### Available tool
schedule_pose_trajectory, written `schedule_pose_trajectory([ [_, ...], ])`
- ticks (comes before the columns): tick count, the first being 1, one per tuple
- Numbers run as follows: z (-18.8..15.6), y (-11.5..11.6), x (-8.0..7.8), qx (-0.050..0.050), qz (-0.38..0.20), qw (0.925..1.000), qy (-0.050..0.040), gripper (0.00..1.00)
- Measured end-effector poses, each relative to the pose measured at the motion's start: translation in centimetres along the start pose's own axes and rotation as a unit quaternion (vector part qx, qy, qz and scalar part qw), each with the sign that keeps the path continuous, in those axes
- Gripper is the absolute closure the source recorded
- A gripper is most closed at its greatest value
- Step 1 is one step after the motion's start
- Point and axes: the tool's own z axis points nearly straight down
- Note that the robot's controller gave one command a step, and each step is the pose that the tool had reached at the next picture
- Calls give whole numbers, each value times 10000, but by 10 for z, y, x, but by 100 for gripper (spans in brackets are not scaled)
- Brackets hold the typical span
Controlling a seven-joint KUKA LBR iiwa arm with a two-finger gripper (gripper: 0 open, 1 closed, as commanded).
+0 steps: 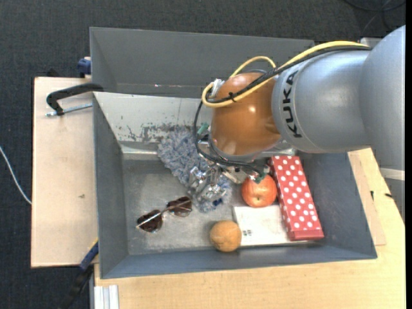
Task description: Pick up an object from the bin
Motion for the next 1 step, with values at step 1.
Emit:
schedule_pose_trajectory([
  [1, -19, 1, 2, -7, 1, 10000, 8, 100],
])
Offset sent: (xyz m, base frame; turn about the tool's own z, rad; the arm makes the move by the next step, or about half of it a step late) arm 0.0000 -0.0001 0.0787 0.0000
